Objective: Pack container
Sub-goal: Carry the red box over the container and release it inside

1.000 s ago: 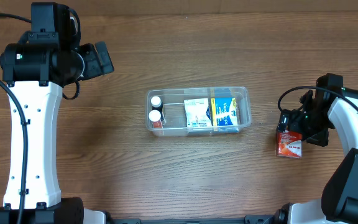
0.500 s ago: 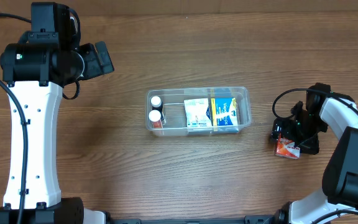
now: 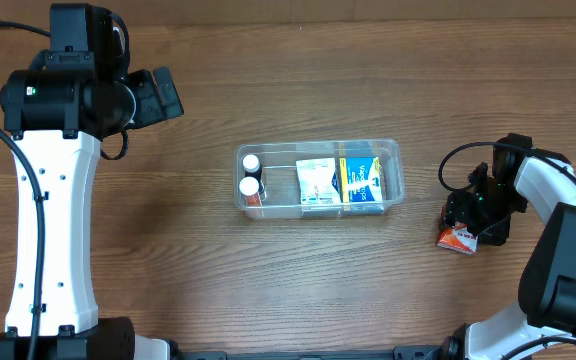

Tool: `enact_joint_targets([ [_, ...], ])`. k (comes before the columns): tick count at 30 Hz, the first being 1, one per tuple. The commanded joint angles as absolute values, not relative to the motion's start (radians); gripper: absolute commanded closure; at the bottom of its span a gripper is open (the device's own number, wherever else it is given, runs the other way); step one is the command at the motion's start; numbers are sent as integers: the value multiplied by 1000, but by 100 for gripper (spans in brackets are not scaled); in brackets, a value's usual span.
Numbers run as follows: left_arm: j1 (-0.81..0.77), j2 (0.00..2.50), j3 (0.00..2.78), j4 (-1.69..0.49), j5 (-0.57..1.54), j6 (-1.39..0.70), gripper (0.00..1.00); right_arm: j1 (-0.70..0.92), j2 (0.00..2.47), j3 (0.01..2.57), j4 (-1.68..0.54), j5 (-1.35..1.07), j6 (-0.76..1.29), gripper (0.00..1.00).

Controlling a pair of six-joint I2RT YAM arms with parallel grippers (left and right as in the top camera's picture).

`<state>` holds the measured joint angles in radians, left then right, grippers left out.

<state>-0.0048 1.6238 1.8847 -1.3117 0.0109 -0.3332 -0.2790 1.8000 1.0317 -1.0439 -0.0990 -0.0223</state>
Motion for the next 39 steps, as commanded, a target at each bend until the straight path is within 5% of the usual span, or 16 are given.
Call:
enact_joint_targets([
  [1, 0, 1632, 1880, -1308, -3, -313, 0, -275, 1814, 1061, -1042, -115, 1, 28],
  [11, 0, 1632, 1880, -1308, -3, -313, 0, -256, 1754, 1322, -1237, -115, 27, 25],
  [20, 0, 1632, 1880, -1307, -3, -314, 0, -23, 1555, 1600, -1334, -115, 48, 26],
  [29, 0, 1632, 1880, -1307, -3, -314, 0, 251, 1550, 1596, -1268, -113, 150, 25],
  [39, 0, 1632, 1880, -1308, -3, -314, 0, 321, 1649, 1498, -1177, -106, 222, 26],
])
